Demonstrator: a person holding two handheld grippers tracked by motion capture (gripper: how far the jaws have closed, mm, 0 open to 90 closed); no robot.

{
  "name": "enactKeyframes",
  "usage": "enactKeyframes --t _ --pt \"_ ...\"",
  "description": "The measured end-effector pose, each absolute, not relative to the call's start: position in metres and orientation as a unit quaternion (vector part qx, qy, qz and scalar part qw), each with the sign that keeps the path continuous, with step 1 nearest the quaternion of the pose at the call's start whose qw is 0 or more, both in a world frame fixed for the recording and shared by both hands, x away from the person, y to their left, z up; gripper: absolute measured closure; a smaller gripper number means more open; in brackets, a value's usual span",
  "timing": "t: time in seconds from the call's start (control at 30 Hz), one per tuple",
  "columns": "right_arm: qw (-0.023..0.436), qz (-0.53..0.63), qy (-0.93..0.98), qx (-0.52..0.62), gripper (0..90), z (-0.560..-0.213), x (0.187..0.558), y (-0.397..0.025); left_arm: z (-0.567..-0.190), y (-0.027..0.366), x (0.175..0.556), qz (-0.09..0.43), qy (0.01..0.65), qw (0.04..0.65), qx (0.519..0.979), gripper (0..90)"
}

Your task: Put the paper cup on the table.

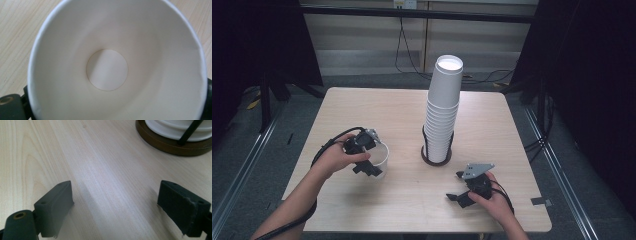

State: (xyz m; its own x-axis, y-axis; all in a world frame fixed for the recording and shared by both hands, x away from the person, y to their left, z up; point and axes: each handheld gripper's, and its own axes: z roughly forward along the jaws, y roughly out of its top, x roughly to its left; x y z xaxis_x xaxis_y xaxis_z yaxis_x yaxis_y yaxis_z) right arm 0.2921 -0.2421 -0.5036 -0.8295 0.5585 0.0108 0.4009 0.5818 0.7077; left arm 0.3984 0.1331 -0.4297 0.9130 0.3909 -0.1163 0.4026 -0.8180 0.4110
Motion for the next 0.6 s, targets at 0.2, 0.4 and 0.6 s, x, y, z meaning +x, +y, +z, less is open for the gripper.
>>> enactKeyframes --t 0.2,0.4,0.6 --pt "0.107 0.368 0.883 0.272 12.1 -0.504 0.292 -0.242 -0.431 0.140 0.396 -0.015 0.207 0.224 0.952 5.3" --pt "0.107 0.368 0.883 0.272 12.1 -0.504 0.292 -0.242 -0.433 0.149 0.391 -0.013 0.215 0.233 0.948 5.6" --pt "0.107 0.368 0.883 0.272 12.1 -0.504 0.292 -0.242 -0.435 0.159 0.387 -0.010 0.219 0.242 0.945 5.9"
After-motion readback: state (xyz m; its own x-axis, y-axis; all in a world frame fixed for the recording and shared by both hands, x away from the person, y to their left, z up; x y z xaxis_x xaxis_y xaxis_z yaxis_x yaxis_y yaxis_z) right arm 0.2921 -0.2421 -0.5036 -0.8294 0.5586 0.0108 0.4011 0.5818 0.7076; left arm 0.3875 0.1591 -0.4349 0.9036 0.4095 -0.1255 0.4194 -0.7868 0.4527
